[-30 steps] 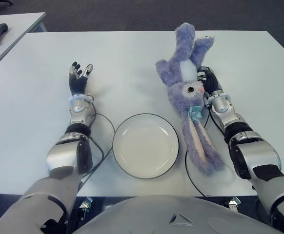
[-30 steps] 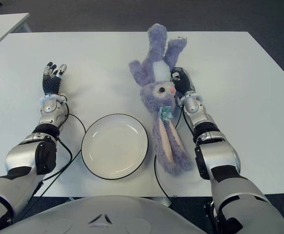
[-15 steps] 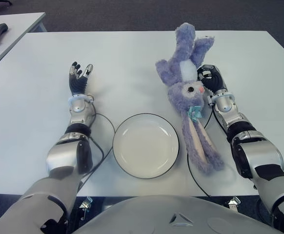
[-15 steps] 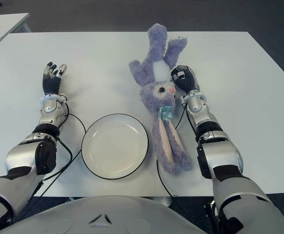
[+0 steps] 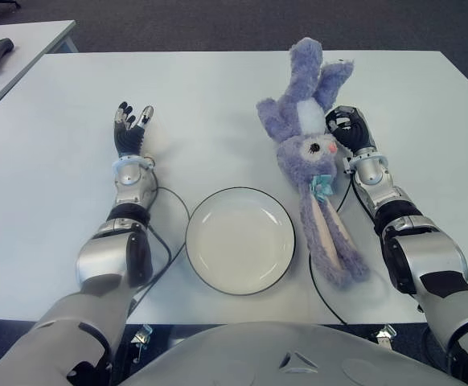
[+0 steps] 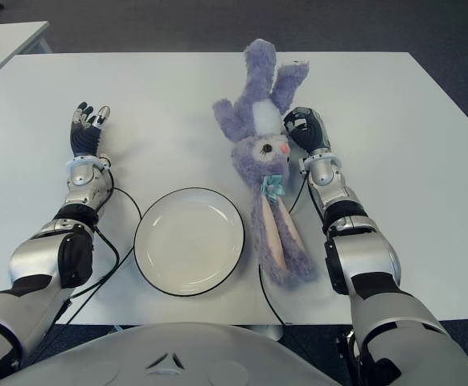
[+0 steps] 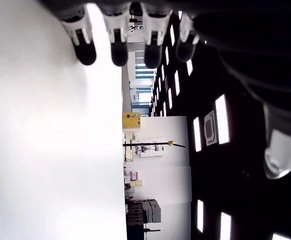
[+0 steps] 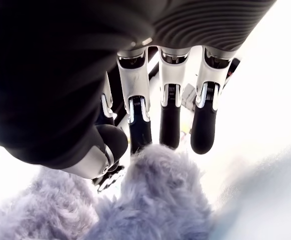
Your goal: Put the doll into the plate.
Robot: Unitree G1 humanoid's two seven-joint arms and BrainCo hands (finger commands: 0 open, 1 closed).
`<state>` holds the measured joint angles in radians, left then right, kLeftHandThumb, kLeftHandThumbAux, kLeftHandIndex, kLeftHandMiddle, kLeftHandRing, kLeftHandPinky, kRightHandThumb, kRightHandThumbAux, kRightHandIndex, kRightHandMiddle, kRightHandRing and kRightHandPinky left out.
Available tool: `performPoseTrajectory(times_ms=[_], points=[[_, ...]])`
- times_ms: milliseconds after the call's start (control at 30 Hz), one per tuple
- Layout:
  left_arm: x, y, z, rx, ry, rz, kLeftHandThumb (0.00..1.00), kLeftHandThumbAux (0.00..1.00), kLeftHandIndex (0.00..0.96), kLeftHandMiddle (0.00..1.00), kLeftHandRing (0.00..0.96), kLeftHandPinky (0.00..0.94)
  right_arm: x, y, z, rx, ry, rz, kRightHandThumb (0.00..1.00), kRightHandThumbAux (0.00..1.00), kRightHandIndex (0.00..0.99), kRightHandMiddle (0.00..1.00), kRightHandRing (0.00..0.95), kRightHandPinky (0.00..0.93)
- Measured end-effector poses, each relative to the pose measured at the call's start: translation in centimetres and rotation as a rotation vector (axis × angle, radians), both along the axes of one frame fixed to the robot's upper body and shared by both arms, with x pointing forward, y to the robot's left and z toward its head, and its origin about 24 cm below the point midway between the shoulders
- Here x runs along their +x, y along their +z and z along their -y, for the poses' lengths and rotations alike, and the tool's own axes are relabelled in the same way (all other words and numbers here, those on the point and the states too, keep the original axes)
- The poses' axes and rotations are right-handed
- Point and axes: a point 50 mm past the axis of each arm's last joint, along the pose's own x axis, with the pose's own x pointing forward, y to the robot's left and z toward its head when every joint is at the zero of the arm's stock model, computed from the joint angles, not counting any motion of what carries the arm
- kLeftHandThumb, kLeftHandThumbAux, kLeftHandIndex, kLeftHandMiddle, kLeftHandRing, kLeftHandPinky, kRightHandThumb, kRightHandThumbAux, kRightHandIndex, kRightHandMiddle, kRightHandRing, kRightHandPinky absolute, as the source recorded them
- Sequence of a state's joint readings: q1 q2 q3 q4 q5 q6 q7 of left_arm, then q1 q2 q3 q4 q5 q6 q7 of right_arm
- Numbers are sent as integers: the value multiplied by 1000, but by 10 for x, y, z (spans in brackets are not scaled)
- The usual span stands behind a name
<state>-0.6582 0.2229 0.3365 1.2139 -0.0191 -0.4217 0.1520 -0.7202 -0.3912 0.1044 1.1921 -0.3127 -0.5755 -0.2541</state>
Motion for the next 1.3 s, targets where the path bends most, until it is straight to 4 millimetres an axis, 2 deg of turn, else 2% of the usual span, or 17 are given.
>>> performPoseTrajectory(times_ms=[700,767,900,933,967,1033,1067,1133,1167,1200,1300], points=[[0,0,0,0,0,0,0,548,44,104,91,52,0,10,6,0,-26,66,713,713,441,869,871,853],[0,0,0,0,0,0,0,548,44,106,92,52,1,11,6,2,-20,75,714,712,440,859,860,827],[0,0,0,-1,0,0,0,548,47,109,92,43,1,14,4,6,18,79,711,713,434,795,801,726],[0,0,0,-1,0,0,0,548,48,109,93,46,1,14,3,8,32,77,701,716,427,701,704,651],[0,0,0,-1,0,0,0,548,48,109,93,47,1,15,2,12,48,75,699,717,425,676,679,632],[0,0,0,-1,0,0,0,549,48,109,93,47,2,17,0,18,77,71,676,721,414,570,550,518],[0,0,0,-1,1,0,0,549,48,109,93,48,2,18,-1,20,90,71,672,724,409,483,479,463],[0,0,0,-1,1,0,0,549,48,109,94,48,2,20,-3,25,119,73,670,724,407,456,458,447],[0,0,0,-1,1,0,0,549,47,108,94,52,2,21,-3,24,130,75,350,608,224,333,372,378],[0,0,0,-1,1,0,0,547,46,108,94,56,2,22,-4,23,144,76,233,561,105,267,321,328],[0,0,0,-1,0,0,0,547,46,109,94,56,2,23,-7,20,185,69,178,538,48,228,290,300]])
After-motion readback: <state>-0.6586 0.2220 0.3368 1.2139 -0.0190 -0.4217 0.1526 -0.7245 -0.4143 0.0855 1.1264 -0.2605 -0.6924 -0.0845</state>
